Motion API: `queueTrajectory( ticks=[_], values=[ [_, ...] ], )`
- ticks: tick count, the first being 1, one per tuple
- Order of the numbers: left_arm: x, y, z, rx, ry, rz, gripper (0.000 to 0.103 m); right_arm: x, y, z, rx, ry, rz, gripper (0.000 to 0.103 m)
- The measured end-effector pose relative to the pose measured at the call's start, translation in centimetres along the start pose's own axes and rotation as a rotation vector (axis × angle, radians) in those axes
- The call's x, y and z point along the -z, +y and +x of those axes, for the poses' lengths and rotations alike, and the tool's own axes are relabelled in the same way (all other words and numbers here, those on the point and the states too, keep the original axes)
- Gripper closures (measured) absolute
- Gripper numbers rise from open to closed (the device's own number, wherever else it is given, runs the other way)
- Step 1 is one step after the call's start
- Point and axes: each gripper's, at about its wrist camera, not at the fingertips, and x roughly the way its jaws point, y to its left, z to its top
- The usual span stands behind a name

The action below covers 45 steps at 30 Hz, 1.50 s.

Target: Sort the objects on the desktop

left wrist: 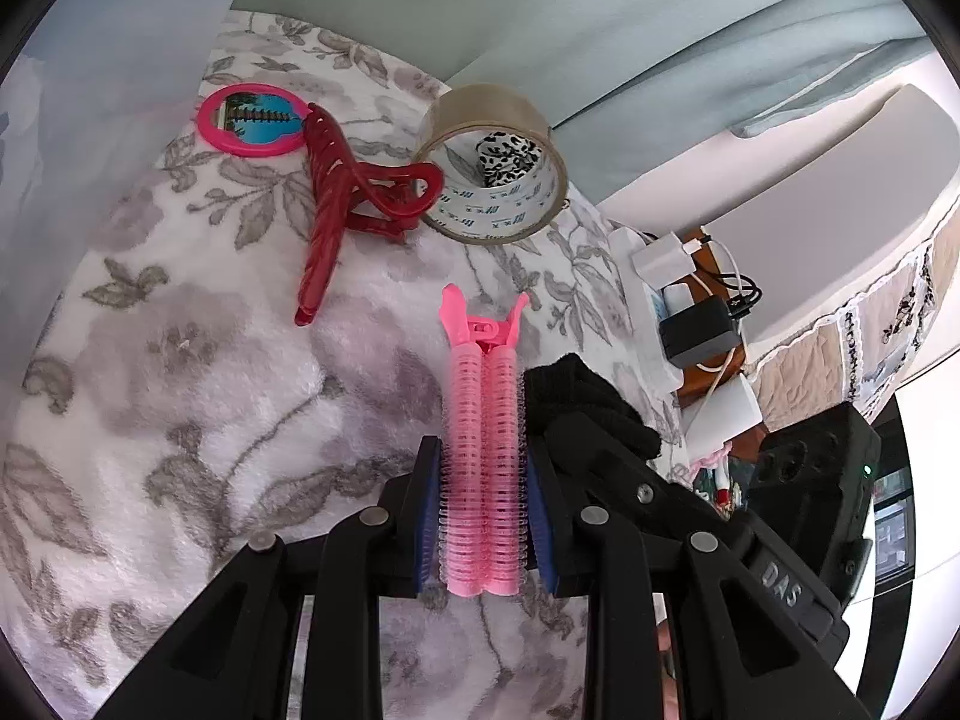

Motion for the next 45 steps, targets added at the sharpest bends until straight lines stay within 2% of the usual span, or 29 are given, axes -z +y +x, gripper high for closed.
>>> queueTrajectory(
  ticks=[4, 6, 9, 12, 20, 23, 29, 37, 40, 45],
  values=[
    [0.0, 0.4, 0.2, 0.001, 0.008, -0.009, 0.075, 0.0, 0.0, 0.3, 0.036, -0.008, -0.008, 0.043],
    [0.1, 0.3, 0.3, 0.003, 0.010, -0.007, 0.075, 0.0, 0.1, 0.3, 0.049, -0.003, -0.021, 0.062],
    [0.1, 0.2, 0.4, 0.003, 0.010, -0.012, 0.075, 0.1, 0.5, 0.1, 0.080, -0.020, -0.064, 0.073],
    [0.2, -0.1, 0.5, -0.011, 0.006, 0.004, 0.075, 0.1, 1.5, -0.1, 0.120, -0.034, -0.124, 0.079],
    [0.5, -0.2, 0.2, -0.007, 0.012, 0.013, 0.076, 0.0, 1.9, -0.7, 0.205, -0.069, -0.194, 0.085],
    [0.6, 0.1, -0.2, -0.064, -0.001, 0.025, 0.076, -0.5, 1.3, -1.6, 0.283, -0.109, -0.197, 0.087],
    [0.7, 1.4, -0.5, -0.070, 0.008, -0.009, 0.076, -1.6, -1.5, -4.0, 0.300, -0.151, -0.108, 0.087],
    [1.0, 0.4, -2.0, -0.080, -0.024, 0.041, 0.076, -1.9, -2.5, -7.3, 0.359, -0.211, -0.055, 0.086],
    [1.3, -0.2, -3.0, -0.079, -0.046, 0.066, 0.076, -1.9, -1.9, -9.3, 0.374, -0.254, -0.052, 0.086],
    [1.8, -1.2, -5.2, -0.060, -0.092, 0.112, 0.076, -1.5, 0.6, -11.2, 0.353, -0.296, -0.081, 0.086]
  ],
)
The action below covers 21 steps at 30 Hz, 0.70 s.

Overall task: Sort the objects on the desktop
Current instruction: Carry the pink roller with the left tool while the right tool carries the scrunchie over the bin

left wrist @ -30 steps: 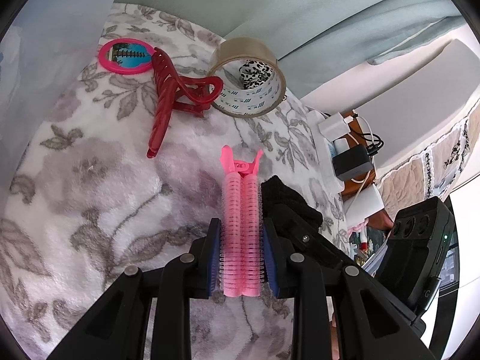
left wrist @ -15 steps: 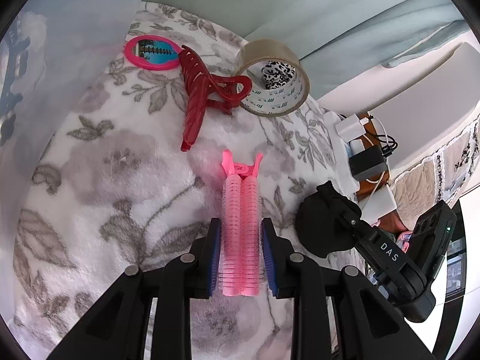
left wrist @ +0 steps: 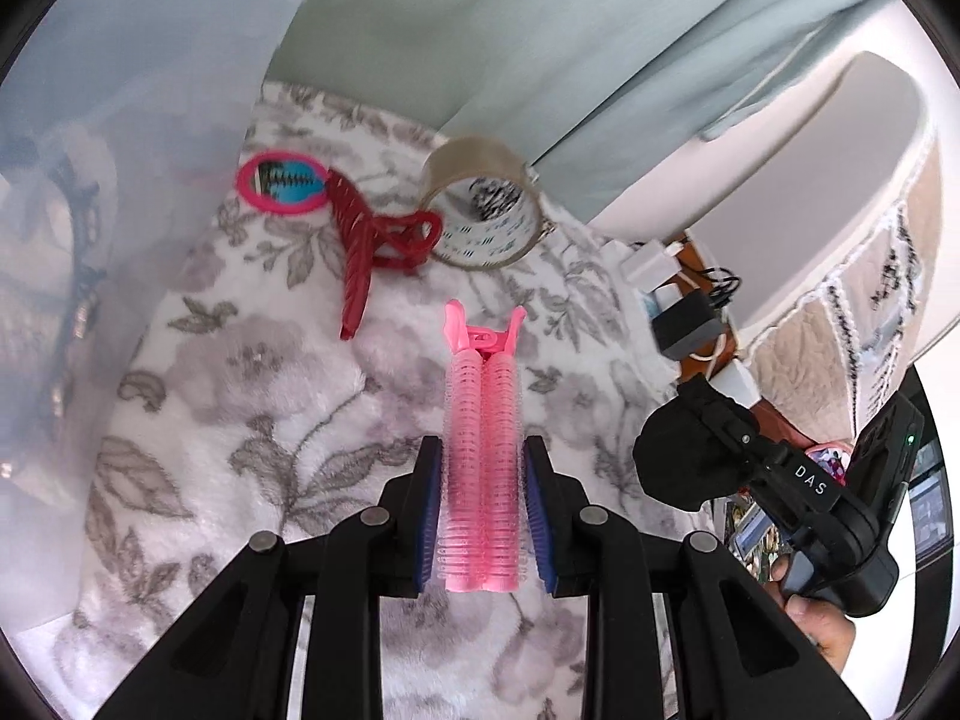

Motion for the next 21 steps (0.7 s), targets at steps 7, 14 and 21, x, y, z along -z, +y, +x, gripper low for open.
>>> queueTrajectory(
  ticks=[7, 14, 21],
  values=[
    [0.6, -1.6, -4.4, 0.001, -0.110, 0.098, 0.076, -0.3, 3.8, -2.7, -0.032, -0.043, -0.063, 0.086],
    [0.9, -2.6, -9.8, 0.007, -0.255, 0.191, 0.076, -0.1, 8.3, -4.9, -0.066, -0.080, -0.146, 0.085],
    [0.9, -2.0, -14.8, 0.012, -0.399, 0.216, 0.075, 0.1, 13.3, -6.5, -0.136, -0.103, -0.233, 0.084]
  ],
)
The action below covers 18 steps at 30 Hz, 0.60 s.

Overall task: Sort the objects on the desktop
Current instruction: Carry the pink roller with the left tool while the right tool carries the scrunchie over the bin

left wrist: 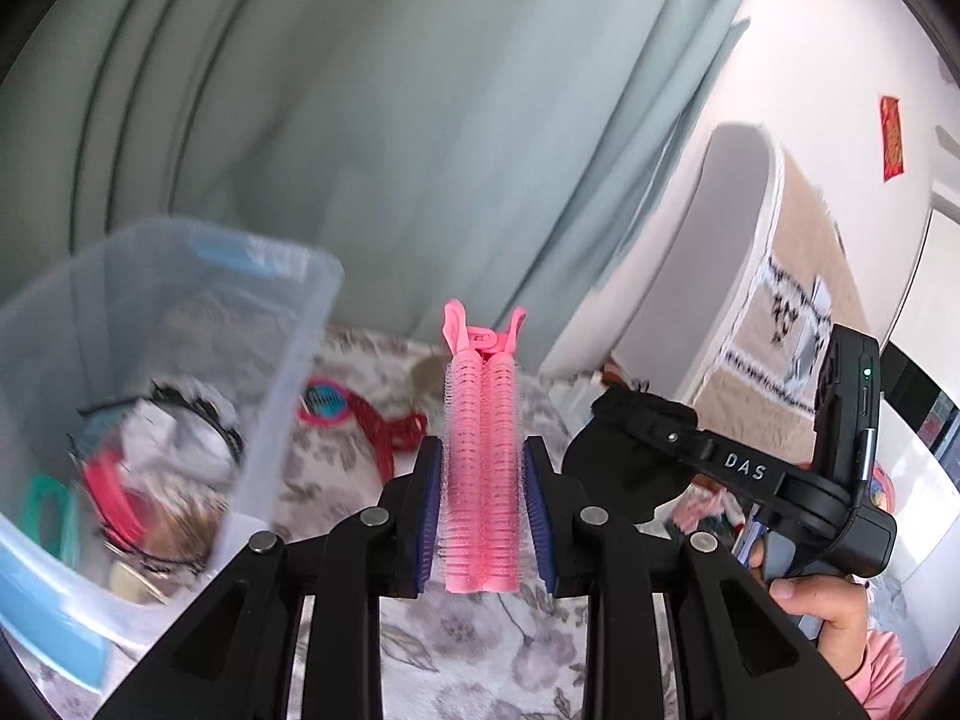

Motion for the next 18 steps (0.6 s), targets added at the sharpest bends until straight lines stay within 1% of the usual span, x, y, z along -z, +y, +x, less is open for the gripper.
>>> queueTrajectory(
  ticks=[6, 9, 11, 15, 18],
  values=[
    [-1.0, 2.1, -3.0, -0.044, -0.083, -0.025, 0.075, -0.8, 5.0, 0.0, -0.083, -0.019, -0.093, 0.084],
    [-1.3, 3.4, -4.3, -0.081, -0.114, -0.044, 0.075, -0.7, 7.4, 0.6, -0.121, -0.015, -0.130, 0.083],
    [-1.5, 4.5, -5.1, -0.122, -0.135, -0.055, 0.075, -0.7, 8.9, 1.0, -0.151, -0.013, -0.154, 0.083],
    [-1.6, 6.5, -6.2, -0.190, -0.157, -0.080, 0.075, -0.6, 12.2, 1.5, -0.225, -0.010, -0.212, 0.083],
    [-1.6, 7.9, -6.5, -0.222, -0.161, -0.110, 0.075, -0.1, 14.6, 2.0, -0.284, 0.003, -0.258, 0.083]
  ],
)
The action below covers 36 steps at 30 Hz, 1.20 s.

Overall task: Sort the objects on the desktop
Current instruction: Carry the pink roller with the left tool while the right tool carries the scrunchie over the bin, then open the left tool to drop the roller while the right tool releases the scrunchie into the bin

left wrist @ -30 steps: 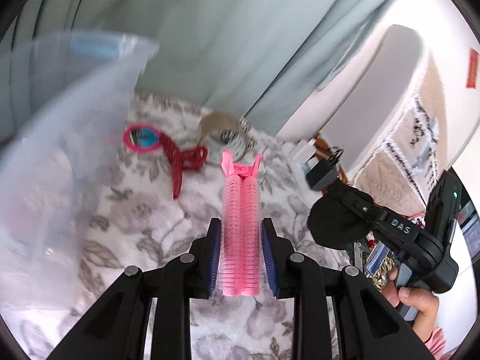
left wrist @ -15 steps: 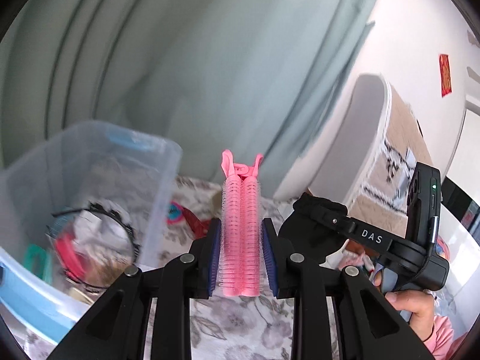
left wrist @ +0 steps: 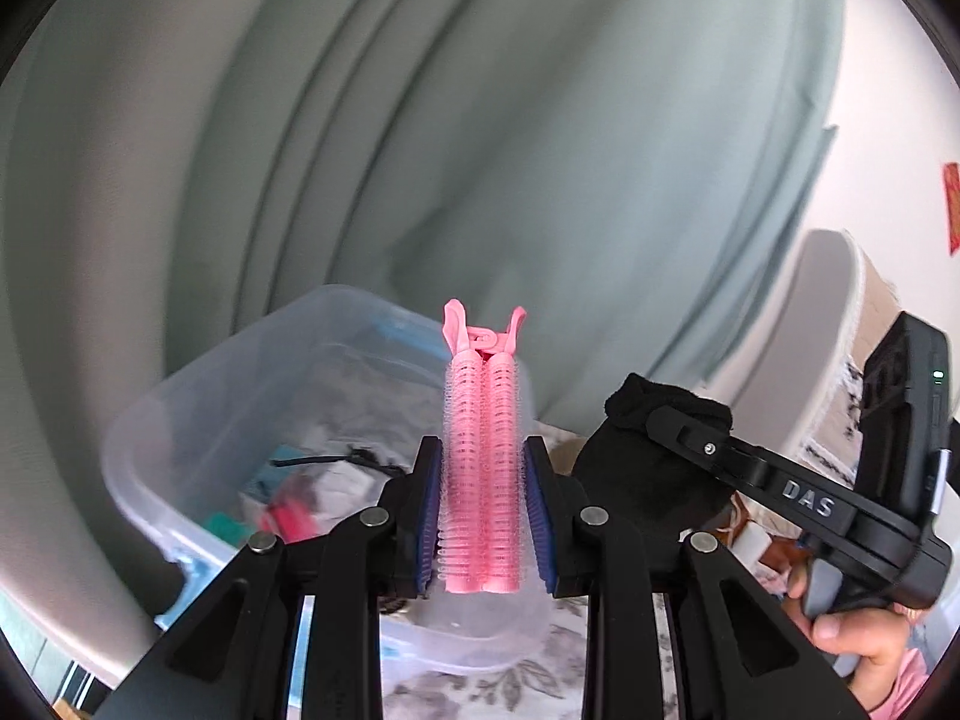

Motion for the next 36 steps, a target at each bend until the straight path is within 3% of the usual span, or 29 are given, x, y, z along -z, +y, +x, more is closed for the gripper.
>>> queueTrajectory(
  ticks=[16, 29, 36],
  values=[
    [-0.1, 4.2, 0.5, -0.100, 0.018, -0.054, 0.075, 0.5, 5.2, 3.5, -0.151, 0.055, -0.078, 0.083],
    [0.2, 4.9, 1.5, -0.108, 0.054, -0.060, 0.075, 2.6, 5.2, 6.8, -0.125, 0.175, -0.089, 0.082],
    [0.3, 4.8, 1.3, -0.126, 0.053, -0.048, 0.075, 3.3, 4.5, 7.3, -0.115, 0.193, -0.071, 0.075]
  ],
)
